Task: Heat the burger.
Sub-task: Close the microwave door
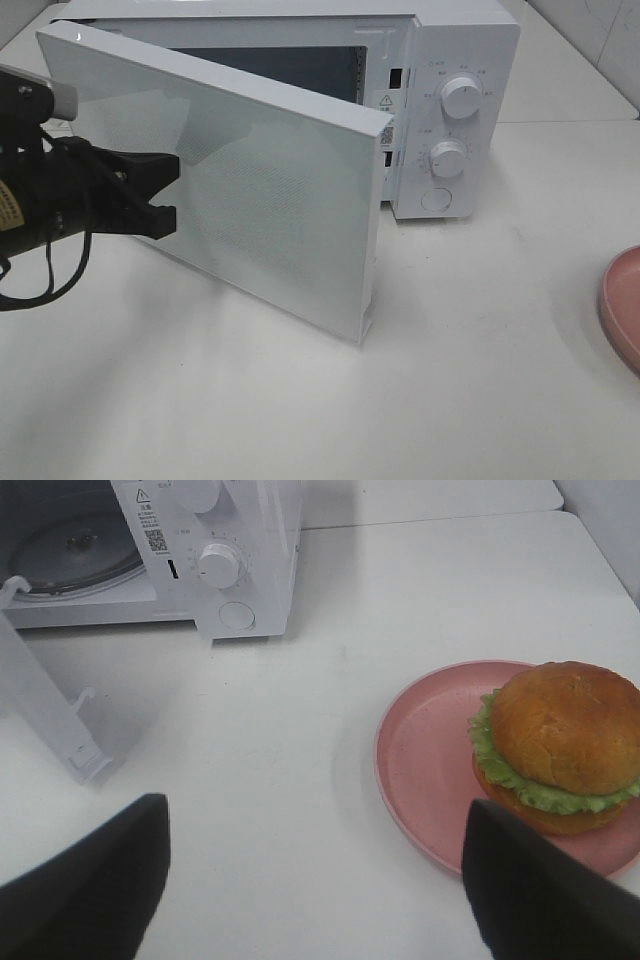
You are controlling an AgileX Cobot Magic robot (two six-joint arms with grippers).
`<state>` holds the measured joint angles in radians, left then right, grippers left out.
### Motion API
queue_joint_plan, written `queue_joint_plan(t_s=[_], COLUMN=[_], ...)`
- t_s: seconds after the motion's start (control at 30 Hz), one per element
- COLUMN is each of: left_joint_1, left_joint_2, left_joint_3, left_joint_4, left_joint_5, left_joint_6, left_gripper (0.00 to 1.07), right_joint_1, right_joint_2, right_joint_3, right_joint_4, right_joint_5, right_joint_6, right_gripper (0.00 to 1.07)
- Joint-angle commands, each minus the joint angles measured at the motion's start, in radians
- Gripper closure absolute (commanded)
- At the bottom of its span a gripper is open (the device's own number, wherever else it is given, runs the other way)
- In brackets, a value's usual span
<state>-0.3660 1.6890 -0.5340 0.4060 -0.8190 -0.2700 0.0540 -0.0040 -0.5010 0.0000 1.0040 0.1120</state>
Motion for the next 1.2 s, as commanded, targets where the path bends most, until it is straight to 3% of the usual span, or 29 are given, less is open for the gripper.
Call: queue_joint_plan(t_s=[0.03, 0.23, 0.87, 1.2], left_joint_1=[-0.037, -0.094, -0.185, -0.208], left_joint_2=[0.028, 0.095, 0.285, 0.355], left_joint_3=[-0.048, -0.157, -0.484, -0.604], left_joint_4=[-0.038, -0.106, -0.153, -0.197], left_joint_5=[0.018, 0.069, 0.193, 0.234], left_joint_6=[0.000, 0.000, 0.000, 0.017], left_gripper=[1.07, 1.07, 1.07, 1.07], right_joint_1=[-0.006, -0.006, -0.006, -0.006], right_joint_2=[-0.028, -0.028, -0.028, -0.028], right_joint_3=[0.002, 0.002, 0.002, 0.002], right_joint_4=[0.000, 0.000, 0.000, 0.000], right_joint_5=[-0.004, -0.004, -0.004, -0.004], right_joint_6=[0.007, 0.008, 0.008, 0.008], right_gripper=[0.32, 0.32, 0.32, 0.32])
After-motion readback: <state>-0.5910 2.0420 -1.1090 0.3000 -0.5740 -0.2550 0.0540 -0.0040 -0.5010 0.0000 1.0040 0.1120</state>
